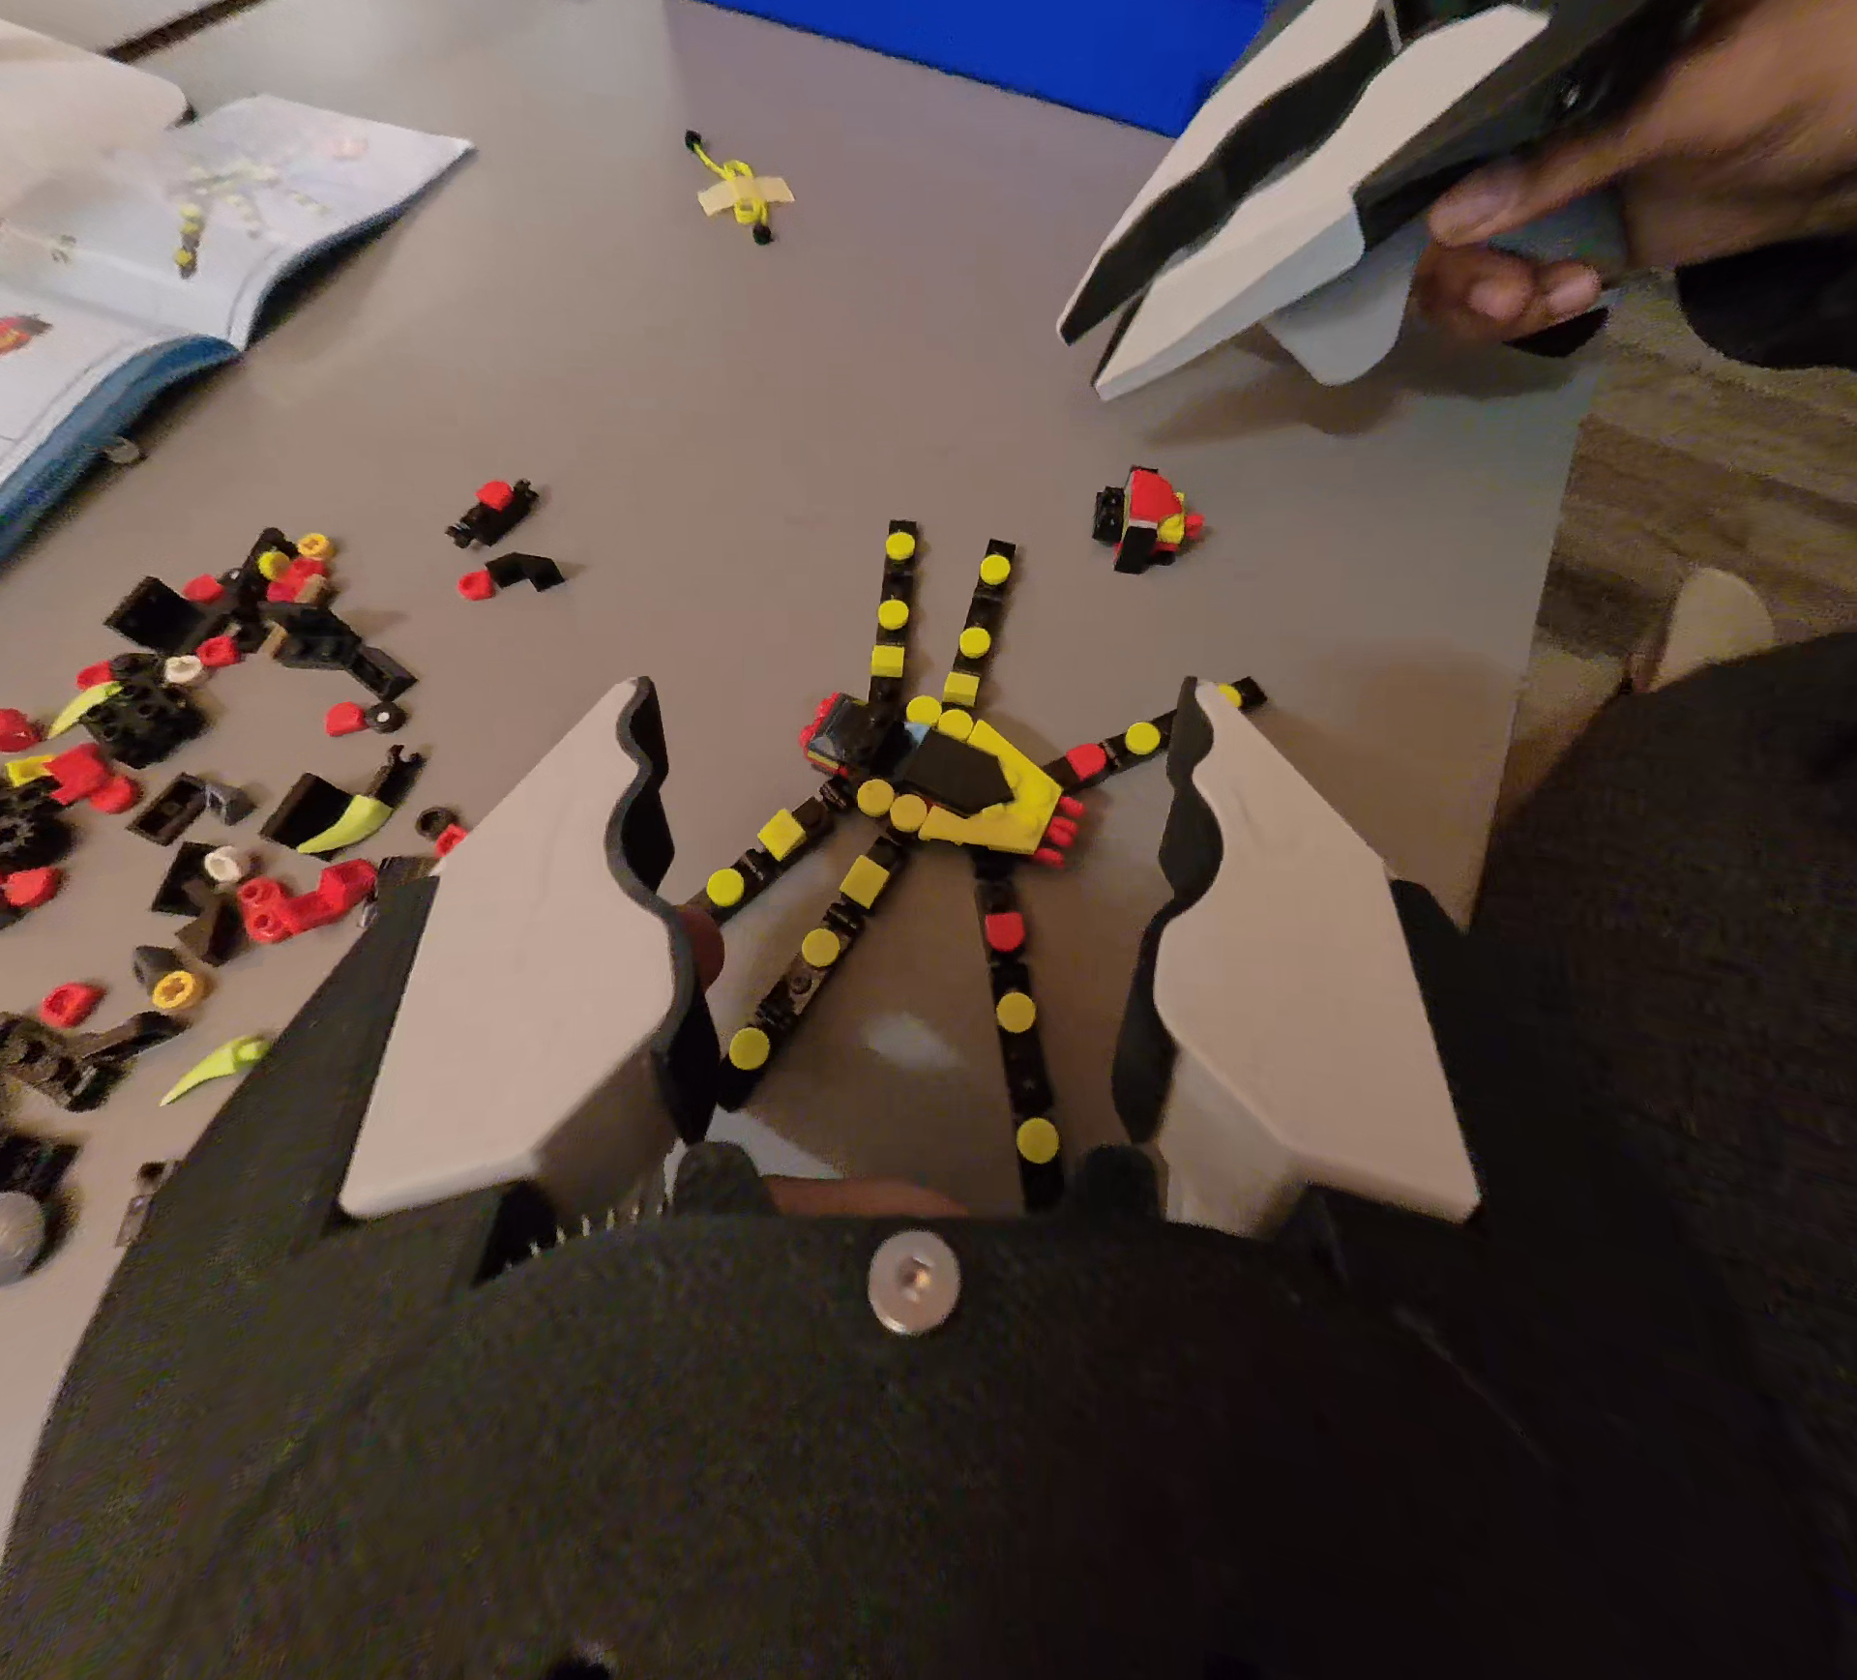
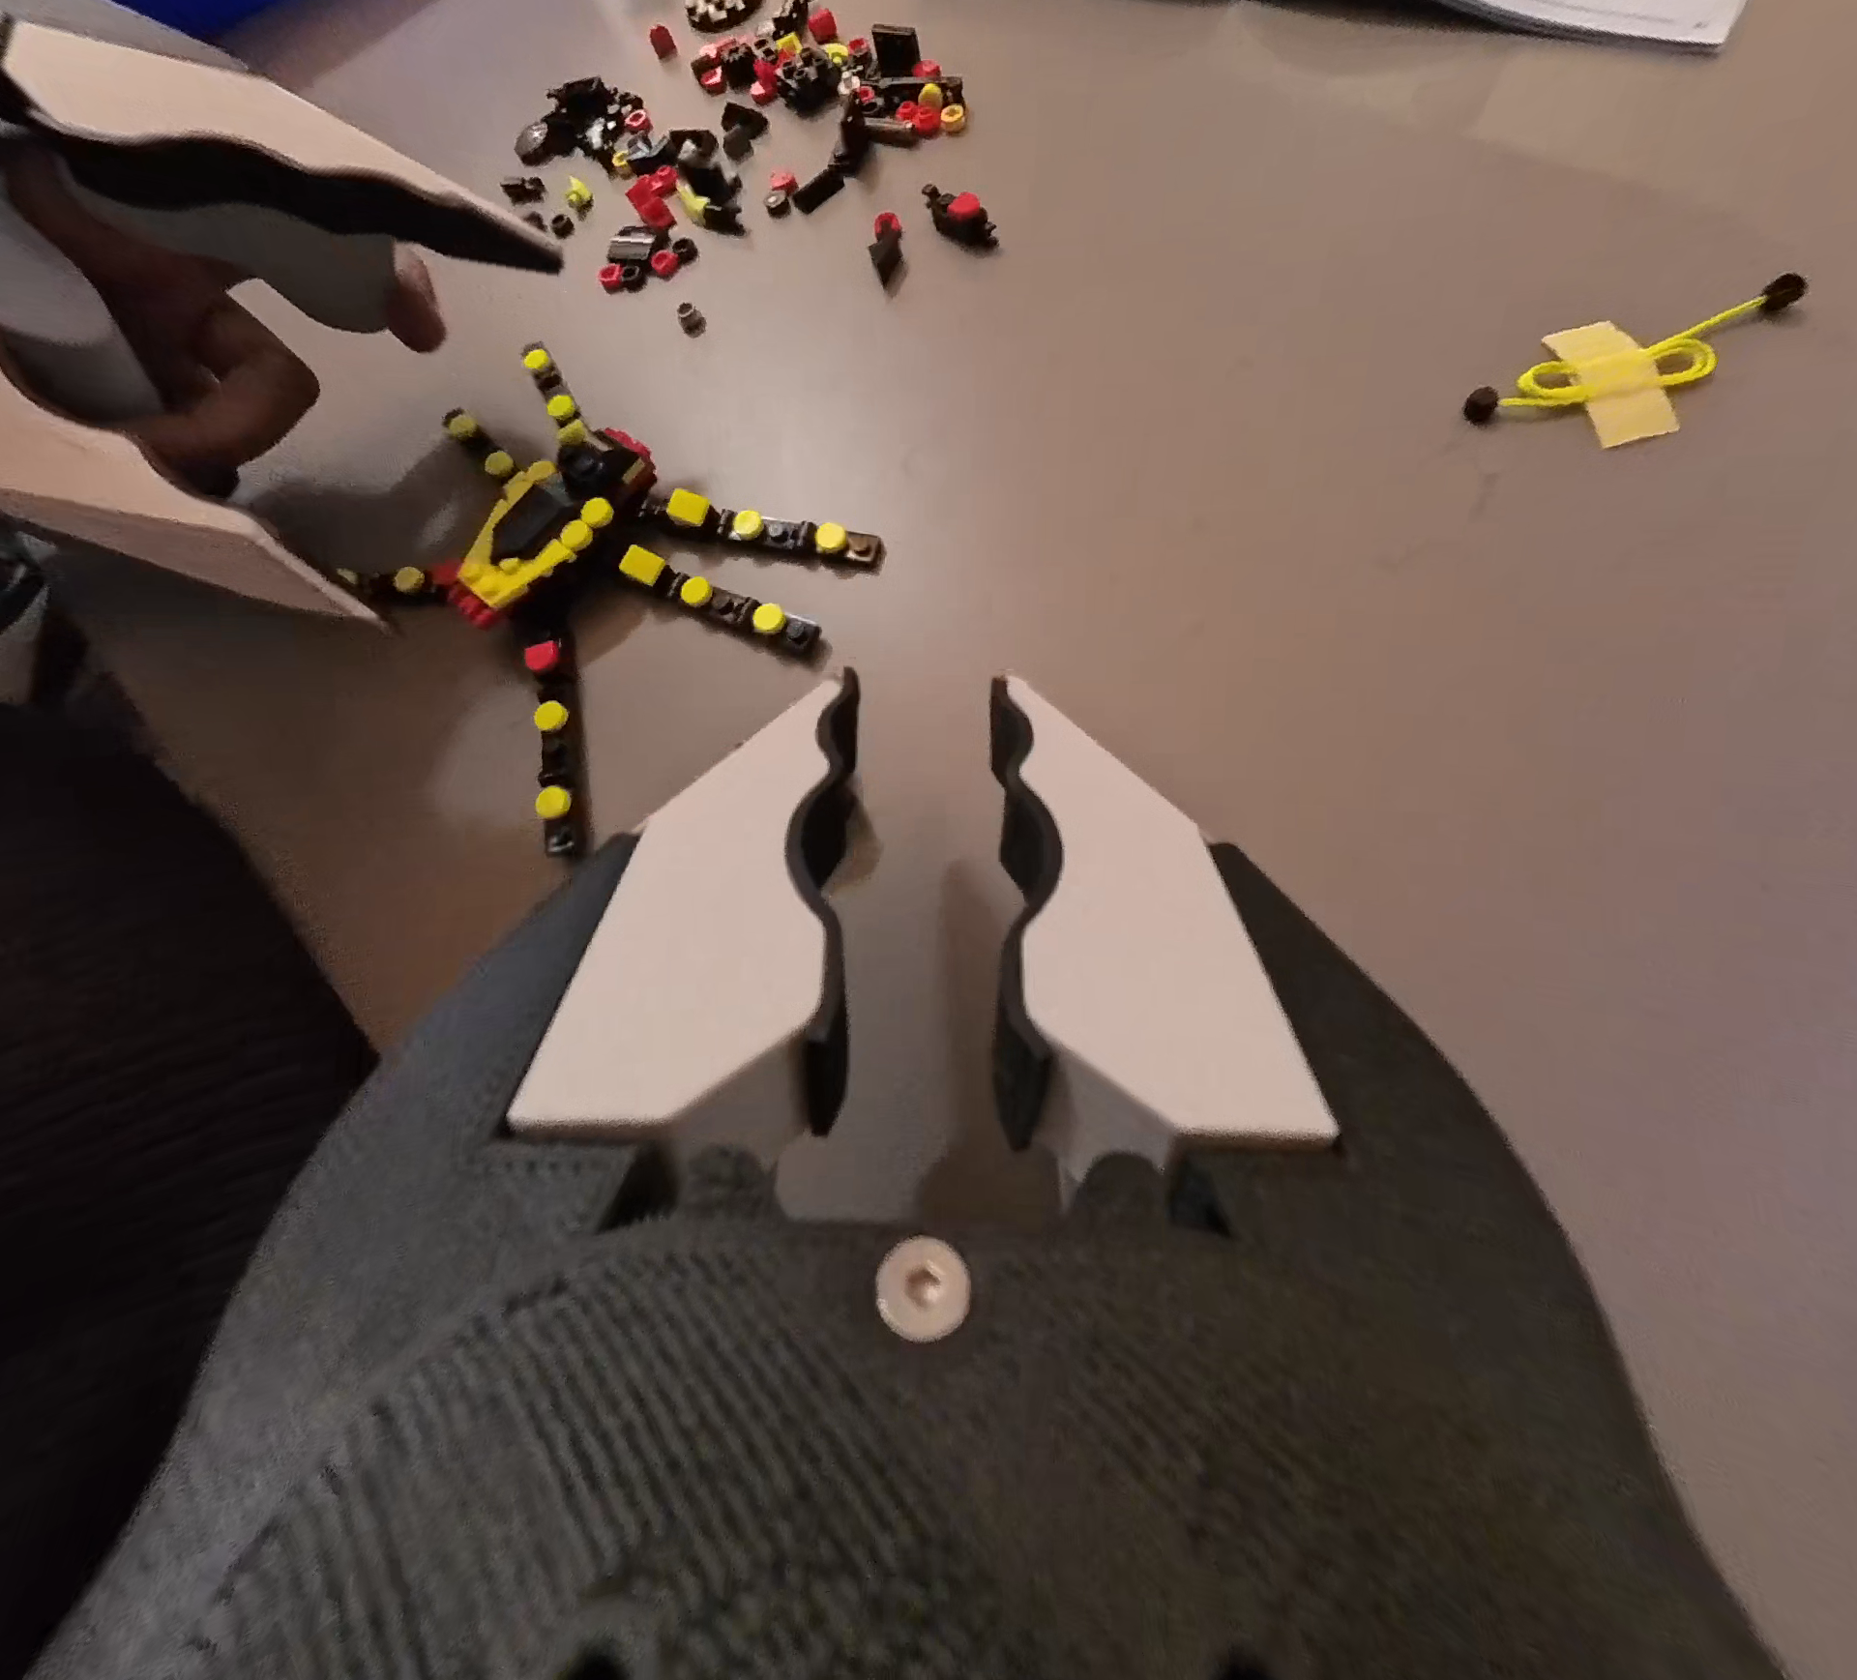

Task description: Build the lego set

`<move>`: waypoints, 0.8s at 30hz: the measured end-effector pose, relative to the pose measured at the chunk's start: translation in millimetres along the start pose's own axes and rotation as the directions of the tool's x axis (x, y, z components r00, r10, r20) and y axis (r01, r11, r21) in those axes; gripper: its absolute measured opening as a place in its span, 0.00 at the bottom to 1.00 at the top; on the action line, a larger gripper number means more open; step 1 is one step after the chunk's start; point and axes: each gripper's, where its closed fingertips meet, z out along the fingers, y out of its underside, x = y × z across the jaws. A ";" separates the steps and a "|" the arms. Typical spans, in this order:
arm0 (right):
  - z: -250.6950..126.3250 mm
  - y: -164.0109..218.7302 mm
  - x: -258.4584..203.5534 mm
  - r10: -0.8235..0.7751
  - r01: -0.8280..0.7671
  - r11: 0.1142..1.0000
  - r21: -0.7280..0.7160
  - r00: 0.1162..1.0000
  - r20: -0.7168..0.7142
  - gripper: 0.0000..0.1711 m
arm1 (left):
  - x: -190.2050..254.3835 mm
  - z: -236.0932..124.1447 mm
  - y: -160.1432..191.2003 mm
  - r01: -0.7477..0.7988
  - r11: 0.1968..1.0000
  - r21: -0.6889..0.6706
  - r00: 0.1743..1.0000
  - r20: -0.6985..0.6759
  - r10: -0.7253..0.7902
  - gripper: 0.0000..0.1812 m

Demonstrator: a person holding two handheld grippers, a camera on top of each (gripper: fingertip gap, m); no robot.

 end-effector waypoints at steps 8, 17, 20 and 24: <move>-6.2 27.2 -30.2 -0.086 0.096 0.990 -0.103 0.992 0.093 0.13 | 11.3 -2.6 -6.0 -0.021 0.999 0.038 1.000 0.015 0.020 0.51; 10.3 37.3 -30.4 -0.079 0.090 0.979 -0.183 0.995 0.066 0.11 | 16.7 1.8 -18.1 0.063 0.994 0.092 0.998 -0.012 -0.062 0.44; 11.1 34.8 -30.7 -0.136 0.144 0.974 -0.176 0.989 0.057 0.05 | 22.1 4.7 -18.5 0.060 0.994 0.091 0.998 -0.027 -0.057 0.43; 5.1 22.9 -32.2 -0.141 0.148 0.983 -0.108 0.988 0.065 0.05 | 29.0 8.2 -16.7 0.034 0.996 0.080 0.999 -0.035 -0.032 0.39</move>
